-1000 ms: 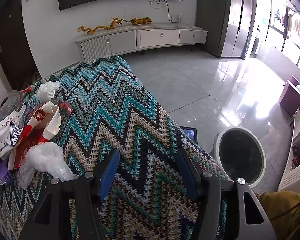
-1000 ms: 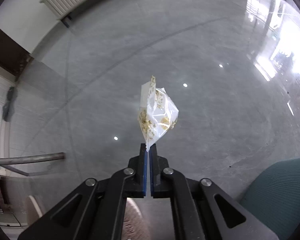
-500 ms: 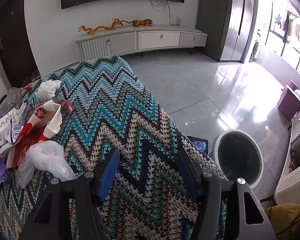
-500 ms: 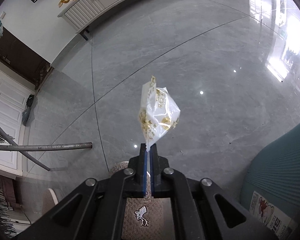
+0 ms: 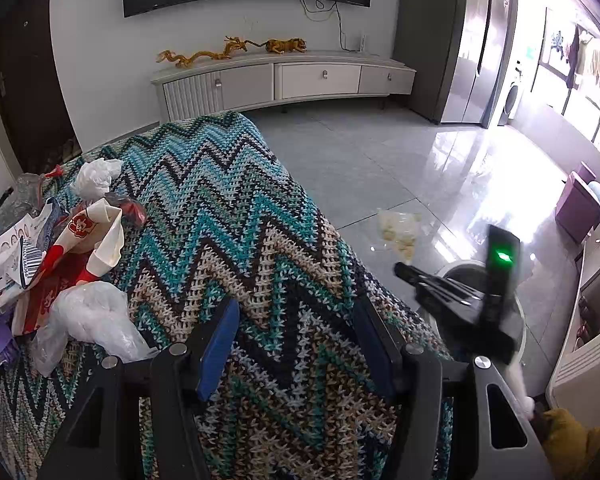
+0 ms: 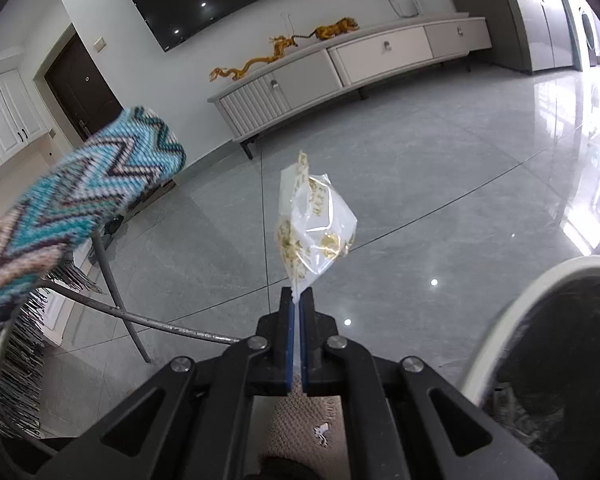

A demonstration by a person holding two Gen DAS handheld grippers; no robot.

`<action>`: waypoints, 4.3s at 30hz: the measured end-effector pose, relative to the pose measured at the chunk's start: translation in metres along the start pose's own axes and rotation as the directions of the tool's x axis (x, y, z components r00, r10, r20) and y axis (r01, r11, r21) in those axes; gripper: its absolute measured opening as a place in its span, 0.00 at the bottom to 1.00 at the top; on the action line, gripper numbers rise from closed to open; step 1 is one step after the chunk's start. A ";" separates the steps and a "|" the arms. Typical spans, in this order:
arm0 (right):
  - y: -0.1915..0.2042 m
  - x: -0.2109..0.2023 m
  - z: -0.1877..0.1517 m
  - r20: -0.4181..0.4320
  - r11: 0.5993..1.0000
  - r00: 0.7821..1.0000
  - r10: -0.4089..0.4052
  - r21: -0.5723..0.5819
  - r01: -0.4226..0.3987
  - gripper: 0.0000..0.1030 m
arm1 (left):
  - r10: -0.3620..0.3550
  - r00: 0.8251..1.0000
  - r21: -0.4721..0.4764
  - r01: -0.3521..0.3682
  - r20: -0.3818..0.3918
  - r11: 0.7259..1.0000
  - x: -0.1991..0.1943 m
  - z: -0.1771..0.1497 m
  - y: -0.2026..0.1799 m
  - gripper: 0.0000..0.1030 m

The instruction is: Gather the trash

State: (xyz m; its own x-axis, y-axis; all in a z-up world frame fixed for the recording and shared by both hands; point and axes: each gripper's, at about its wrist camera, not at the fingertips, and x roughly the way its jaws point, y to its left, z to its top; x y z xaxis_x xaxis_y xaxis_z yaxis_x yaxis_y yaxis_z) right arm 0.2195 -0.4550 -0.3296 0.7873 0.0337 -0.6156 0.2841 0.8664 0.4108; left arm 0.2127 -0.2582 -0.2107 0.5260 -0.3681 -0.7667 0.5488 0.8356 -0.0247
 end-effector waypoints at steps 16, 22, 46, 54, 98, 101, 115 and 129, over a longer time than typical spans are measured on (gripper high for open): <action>-0.094 -0.126 -0.028 -0.094 0.914 0.939 -0.331 0.218 0.343 0.61 | 0.035 0.997 0.014 -0.036 0.075 0.999 -0.015 -0.003 -0.005 0.64; -0.040 -0.212 0.014 0.060 0.935 0.942 -0.330 0.156 0.317 0.59 | 0.092 0.985 0.013 -0.094 0.143 0.995 -0.042 -0.003 -0.005 0.64; 0.265 -0.249 0.030 0.068 0.949 0.992 0.108 -0.306 -0.082 0.59 | 0.222 0.961 -0.190 -0.190 0.165 0.963 -0.230 -0.098 0.230 0.64; 0.325 -0.166 0.055 -0.079 0.909 0.983 0.166 -0.375 -0.183 0.59 | 0.164 0.977 -0.305 -0.117 0.133 0.945 -0.198 -0.055 0.286 0.68; 0.411 -0.066 0.045 -0.265 0.843 0.941 0.211 -0.438 -0.313 0.50 | 0.063 0.976 -0.421 0.032 0.210 0.907 -0.217 -0.044 0.317 0.13; 0.406 -0.099 0.042 -0.243 0.834 0.938 0.246 -0.441 -0.333 0.50 | 0.066 0.973 -0.406 0.031 0.221 0.913 -0.231 -0.047 0.306 0.13; 0.289 -0.208 0.039 -0.082 0.900 0.965 0.249 -0.348 -0.262 0.50 | -0.026 0.976 -0.235 0.078 0.218 0.969 -0.253 -0.020 0.204 0.13; 0.027 -0.203 0.051 -0.034 0.975 0.978 -0.206 -0.090 0.202 0.50 | -0.348 0.937 0.069 0.348 -0.020 0.935 -0.110 0.077 -0.055 0.12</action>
State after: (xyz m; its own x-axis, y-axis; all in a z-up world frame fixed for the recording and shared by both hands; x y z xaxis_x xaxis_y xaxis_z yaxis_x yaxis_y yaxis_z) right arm 0.0952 -0.4643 -0.1592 0.6929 -0.1281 -0.7096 0.3865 0.8967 0.2156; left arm 0.1748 -0.2948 -0.0762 0.2892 -0.6275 -0.7230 0.7407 0.6250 -0.2462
